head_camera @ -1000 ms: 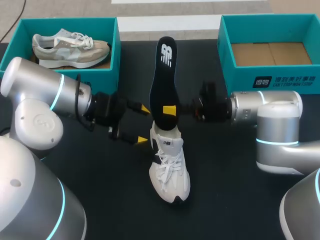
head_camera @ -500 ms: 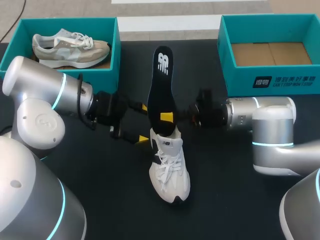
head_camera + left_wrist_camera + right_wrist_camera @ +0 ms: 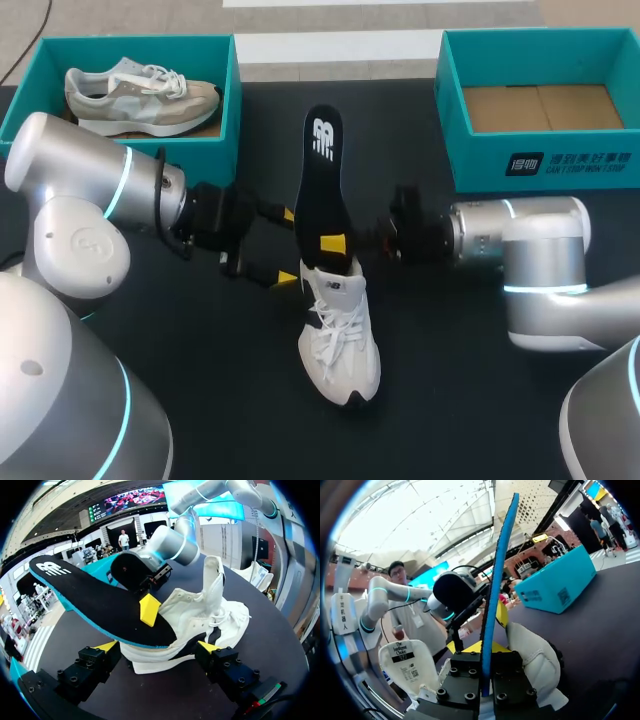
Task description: Take the shoe out of the shoebox, open the shoe tongue, remove and reinsert the insole, then place the shoe into the shoebox
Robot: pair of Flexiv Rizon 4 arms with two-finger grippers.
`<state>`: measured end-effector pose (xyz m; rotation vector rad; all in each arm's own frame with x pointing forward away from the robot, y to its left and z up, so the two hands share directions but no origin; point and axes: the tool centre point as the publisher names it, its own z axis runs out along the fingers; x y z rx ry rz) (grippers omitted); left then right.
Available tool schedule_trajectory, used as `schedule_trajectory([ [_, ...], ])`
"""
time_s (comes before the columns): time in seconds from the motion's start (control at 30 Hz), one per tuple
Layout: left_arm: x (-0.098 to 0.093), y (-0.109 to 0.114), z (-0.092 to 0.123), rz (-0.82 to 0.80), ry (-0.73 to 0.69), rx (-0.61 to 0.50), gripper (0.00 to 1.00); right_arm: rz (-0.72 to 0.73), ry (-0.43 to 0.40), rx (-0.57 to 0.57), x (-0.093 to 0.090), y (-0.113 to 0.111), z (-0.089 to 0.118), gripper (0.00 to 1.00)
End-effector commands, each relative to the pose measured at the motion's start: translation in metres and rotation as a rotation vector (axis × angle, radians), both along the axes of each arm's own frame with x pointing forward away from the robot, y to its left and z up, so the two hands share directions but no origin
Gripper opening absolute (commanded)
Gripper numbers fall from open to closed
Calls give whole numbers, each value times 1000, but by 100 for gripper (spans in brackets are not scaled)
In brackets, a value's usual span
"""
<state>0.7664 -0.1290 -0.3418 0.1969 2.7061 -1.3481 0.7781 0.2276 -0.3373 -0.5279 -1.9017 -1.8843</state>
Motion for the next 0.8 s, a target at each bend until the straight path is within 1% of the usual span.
schedule_trajectory([
  [0.03, 0, -1, -1, 1, -1, 1, 100, -6, 23, -5, -8, 3, -10, 0],
  [0.1, 0, -1, -1, 1, -1, 1, 100, -11, 48, -31, -10, 4, -14, 0],
  [0.23, 0, -1, -1, 1, -1, 1, 100, -34, 68, -31, -15, 4, -21, 0],
  [0.47, 0, -1, -1, 1, -1, 1, 100, -57, 86, -49, -22, 4, -27, 0],
  [0.6, 0, -1, -1, 1, -1, 1, 100, -92, 63, -52, -23, 0, -20, 0],
  [0.8, 0, -1, -1, 1, -1, 1, 100, -89, 23, -74, -14, 0, -5, 0],
])
